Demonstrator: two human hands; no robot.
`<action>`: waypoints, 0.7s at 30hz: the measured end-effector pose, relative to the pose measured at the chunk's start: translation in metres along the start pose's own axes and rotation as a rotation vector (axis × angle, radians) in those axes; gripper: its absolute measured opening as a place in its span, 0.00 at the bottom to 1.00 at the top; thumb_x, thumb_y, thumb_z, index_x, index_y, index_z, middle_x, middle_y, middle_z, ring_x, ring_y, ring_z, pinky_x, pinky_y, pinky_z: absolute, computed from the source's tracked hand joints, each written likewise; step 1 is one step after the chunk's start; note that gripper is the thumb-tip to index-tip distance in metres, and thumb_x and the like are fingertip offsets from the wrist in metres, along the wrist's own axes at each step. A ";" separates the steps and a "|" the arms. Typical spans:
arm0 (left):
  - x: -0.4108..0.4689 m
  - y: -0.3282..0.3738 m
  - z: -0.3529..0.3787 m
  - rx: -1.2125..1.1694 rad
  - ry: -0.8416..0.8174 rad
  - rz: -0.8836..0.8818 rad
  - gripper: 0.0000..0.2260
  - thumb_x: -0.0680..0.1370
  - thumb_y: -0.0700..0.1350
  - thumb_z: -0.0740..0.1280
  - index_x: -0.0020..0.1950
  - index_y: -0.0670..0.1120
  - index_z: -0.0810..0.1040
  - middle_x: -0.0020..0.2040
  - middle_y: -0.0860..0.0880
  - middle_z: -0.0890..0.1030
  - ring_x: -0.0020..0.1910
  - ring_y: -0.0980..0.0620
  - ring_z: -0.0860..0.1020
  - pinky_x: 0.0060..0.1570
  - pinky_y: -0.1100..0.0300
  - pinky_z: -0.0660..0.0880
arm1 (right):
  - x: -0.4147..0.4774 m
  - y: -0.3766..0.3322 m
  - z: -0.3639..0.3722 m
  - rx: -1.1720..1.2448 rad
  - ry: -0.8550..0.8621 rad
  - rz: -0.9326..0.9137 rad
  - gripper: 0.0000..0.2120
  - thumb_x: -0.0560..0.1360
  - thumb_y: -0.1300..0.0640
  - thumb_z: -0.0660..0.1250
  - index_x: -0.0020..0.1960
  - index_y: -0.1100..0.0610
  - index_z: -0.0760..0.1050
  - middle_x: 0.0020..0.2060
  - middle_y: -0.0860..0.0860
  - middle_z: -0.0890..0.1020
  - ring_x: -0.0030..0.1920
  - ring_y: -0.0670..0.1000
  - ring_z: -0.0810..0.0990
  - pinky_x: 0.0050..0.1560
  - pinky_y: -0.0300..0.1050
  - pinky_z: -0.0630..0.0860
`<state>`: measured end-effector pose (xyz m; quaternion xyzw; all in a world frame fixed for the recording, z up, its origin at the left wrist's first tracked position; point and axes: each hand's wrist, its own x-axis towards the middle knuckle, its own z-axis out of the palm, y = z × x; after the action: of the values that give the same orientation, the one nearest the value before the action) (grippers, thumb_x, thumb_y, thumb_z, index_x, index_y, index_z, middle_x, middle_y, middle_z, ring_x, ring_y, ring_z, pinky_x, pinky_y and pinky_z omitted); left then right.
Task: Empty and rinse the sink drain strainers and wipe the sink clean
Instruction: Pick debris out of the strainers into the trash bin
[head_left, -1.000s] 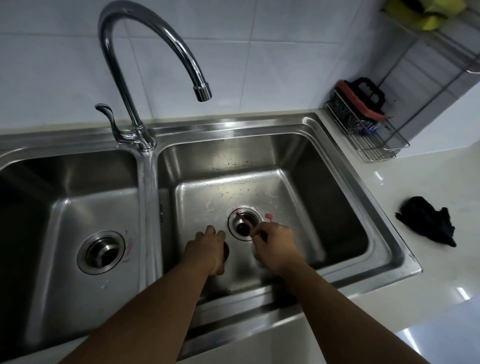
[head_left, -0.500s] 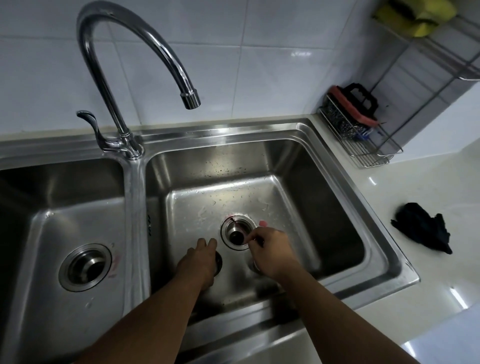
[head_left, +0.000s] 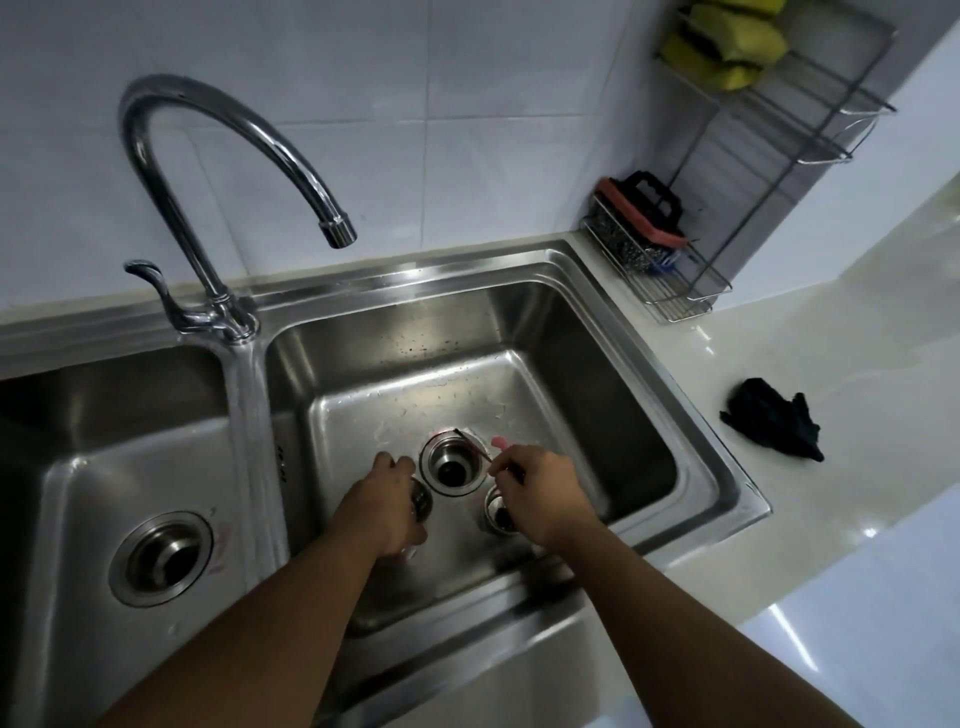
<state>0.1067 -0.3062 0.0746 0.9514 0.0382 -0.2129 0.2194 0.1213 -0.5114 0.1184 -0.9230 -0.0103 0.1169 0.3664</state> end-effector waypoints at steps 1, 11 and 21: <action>-0.002 0.003 -0.006 -0.009 0.013 0.013 0.37 0.63 0.51 0.80 0.69 0.50 0.68 0.64 0.49 0.67 0.59 0.44 0.77 0.56 0.53 0.77 | -0.004 -0.001 -0.005 0.017 0.005 0.016 0.09 0.77 0.61 0.65 0.49 0.53 0.84 0.63 0.51 0.82 0.59 0.49 0.83 0.60 0.37 0.76; -0.032 0.030 -0.051 -0.056 0.073 0.188 0.40 0.62 0.50 0.80 0.72 0.48 0.69 0.63 0.48 0.67 0.58 0.45 0.75 0.57 0.53 0.76 | -0.055 -0.023 -0.056 0.068 0.114 0.021 0.09 0.79 0.60 0.65 0.51 0.51 0.84 0.40 0.41 0.82 0.34 0.44 0.81 0.33 0.32 0.76; -0.064 0.065 -0.065 -0.169 0.101 0.307 0.39 0.63 0.48 0.80 0.72 0.47 0.69 0.66 0.48 0.68 0.62 0.47 0.73 0.54 0.61 0.68 | -0.110 -0.027 -0.105 0.079 0.200 0.070 0.11 0.79 0.58 0.65 0.48 0.45 0.83 0.35 0.43 0.82 0.31 0.42 0.79 0.31 0.33 0.74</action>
<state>0.0844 -0.3351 0.1802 0.9338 -0.0788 -0.1247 0.3261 0.0401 -0.5741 0.2337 -0.9147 0.0630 0.0372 0.3975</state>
